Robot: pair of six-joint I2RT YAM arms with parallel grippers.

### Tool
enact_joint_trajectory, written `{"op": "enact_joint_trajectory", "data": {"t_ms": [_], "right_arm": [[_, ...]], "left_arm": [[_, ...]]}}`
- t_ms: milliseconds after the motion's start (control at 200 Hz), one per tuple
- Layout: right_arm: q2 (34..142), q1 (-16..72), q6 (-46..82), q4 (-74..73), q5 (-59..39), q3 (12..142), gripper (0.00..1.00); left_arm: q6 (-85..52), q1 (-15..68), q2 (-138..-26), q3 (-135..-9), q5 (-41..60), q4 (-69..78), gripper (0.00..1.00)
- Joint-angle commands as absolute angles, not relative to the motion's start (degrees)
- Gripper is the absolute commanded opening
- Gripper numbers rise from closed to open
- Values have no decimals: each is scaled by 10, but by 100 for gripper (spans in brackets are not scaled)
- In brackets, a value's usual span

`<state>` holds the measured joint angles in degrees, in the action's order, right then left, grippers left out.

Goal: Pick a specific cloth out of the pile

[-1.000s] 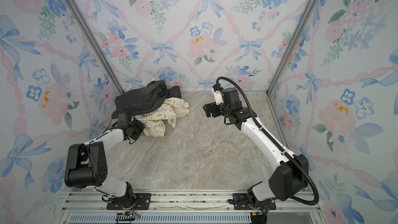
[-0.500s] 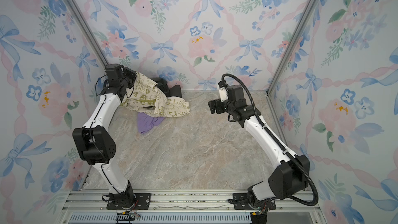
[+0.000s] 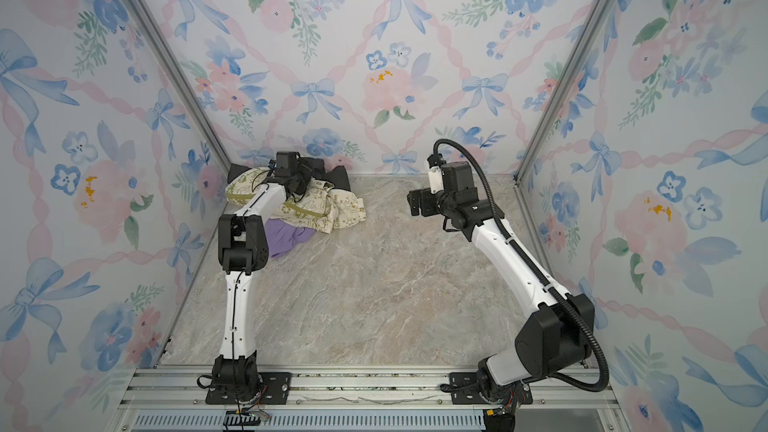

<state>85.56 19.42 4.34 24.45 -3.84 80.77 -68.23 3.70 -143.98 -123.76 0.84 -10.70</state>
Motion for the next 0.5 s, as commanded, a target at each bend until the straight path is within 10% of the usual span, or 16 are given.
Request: {"op": "enact_joint_trajectory", "data": {"t_ms": [0,350,495], "right_arm": [[860,187,47,265,-32,827,97],[856,173,46,252,-40,826,97],[844,173,54,233,-46,812,97]], "left_arm": [[-706,28,-1463,-1222,14,-141,3],[-659,10,-1313,-1214,8,-141,68],[-658,4,-1215,-1136,9,-143,78]]}}
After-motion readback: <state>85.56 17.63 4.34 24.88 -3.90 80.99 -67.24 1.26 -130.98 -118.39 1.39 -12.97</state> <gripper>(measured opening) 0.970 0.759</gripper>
